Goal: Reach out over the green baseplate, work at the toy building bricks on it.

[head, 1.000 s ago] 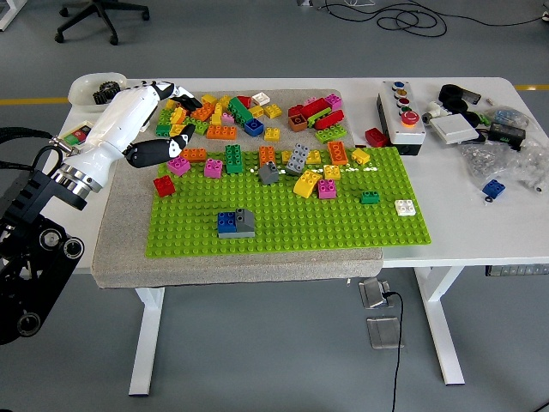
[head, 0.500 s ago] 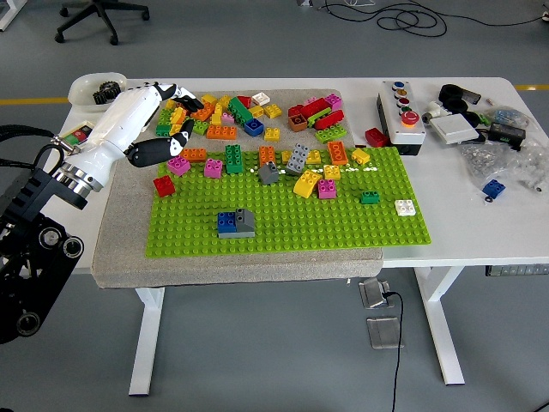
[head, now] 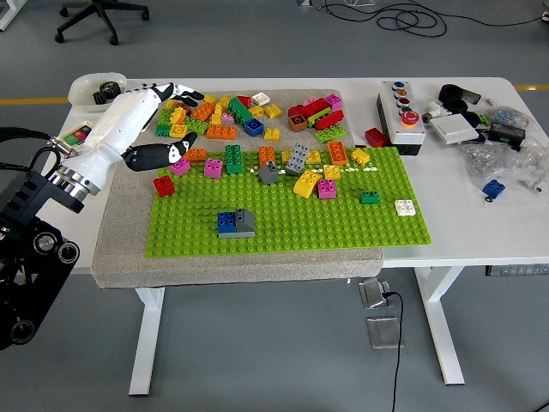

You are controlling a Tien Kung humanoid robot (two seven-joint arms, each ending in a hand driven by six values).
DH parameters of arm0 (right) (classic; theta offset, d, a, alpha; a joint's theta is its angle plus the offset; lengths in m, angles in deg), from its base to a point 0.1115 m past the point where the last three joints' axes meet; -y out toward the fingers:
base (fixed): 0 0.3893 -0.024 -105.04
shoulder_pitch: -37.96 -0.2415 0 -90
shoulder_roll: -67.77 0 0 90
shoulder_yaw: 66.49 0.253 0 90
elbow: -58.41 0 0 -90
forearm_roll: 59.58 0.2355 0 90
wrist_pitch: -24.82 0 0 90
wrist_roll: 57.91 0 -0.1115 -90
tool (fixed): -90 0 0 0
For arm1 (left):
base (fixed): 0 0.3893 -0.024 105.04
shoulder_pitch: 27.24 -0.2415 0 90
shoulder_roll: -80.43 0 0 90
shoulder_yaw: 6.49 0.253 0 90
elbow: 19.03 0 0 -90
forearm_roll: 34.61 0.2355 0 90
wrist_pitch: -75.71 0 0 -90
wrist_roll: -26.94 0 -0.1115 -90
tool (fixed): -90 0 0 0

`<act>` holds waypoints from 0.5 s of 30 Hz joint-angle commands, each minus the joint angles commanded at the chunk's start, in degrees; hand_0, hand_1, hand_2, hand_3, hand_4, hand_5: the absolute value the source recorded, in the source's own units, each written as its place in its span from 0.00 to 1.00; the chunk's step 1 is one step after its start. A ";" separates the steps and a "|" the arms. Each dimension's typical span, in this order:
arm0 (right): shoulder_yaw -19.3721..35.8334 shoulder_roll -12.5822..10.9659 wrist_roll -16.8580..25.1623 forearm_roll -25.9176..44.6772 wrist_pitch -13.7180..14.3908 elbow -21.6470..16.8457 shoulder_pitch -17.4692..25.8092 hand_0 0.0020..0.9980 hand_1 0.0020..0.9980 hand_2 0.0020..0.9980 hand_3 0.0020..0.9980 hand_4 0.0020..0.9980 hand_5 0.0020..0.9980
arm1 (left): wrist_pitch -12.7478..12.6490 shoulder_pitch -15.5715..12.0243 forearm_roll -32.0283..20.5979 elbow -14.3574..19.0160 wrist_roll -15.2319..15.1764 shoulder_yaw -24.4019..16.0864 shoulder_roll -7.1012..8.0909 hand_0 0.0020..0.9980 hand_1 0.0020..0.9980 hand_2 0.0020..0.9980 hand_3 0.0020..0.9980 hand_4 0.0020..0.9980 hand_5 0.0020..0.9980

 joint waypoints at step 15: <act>0.72 -0.15 -0.03 -2.15 -0.01 0.00 -0.35 0.74 0.62 0.65 0.54 0.77 0.49 | -0.27 -1.60 0.15 2.03 0.61 -0.56 0.24 0.83 0.81 0.70 0.73 0.72 0.08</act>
